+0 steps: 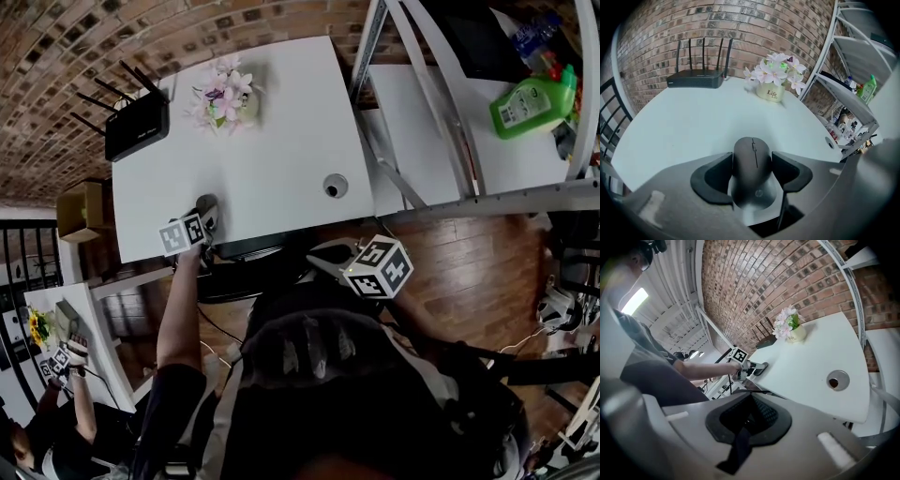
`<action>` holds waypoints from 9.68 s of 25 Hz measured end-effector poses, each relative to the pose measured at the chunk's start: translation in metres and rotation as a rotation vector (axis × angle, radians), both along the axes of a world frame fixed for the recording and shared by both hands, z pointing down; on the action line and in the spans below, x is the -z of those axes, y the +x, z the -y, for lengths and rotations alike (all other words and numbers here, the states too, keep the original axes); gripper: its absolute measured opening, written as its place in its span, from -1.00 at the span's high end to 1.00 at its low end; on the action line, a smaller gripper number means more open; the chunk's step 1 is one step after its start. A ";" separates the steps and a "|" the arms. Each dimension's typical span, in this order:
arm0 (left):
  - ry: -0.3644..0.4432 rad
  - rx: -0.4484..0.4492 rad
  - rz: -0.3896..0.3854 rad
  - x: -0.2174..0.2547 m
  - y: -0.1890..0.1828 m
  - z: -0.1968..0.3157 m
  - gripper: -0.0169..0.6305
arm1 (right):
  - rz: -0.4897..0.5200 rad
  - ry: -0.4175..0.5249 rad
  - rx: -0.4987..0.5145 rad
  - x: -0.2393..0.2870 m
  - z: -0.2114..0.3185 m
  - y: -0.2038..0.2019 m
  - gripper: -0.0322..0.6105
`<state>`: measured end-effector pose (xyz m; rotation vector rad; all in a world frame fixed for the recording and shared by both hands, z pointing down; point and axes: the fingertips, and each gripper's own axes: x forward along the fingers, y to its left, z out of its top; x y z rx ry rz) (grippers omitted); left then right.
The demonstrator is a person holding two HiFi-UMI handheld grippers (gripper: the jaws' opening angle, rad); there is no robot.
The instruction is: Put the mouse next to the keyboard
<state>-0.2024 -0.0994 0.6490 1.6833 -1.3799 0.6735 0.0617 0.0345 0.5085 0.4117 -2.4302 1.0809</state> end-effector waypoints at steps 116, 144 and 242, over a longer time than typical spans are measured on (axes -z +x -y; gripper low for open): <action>0.120 -0.306 -0.085 0.007 0.273 0.040 0.15 | -0.055 -0.002 -0.013 -0.001 0.002 0.043 0.89; 0.167 -0.173 -0.058 0.003 0.144 0.054 0.14 | -0.091 -0.008 0.047 -0.002 -0.004 -0.008 0.89; 0.682 -0.318 -0.180 0.237 -0.037 0.019 0.94 | 0.468 -0.029 -0.383 0.101 0.058 -0.093 0.89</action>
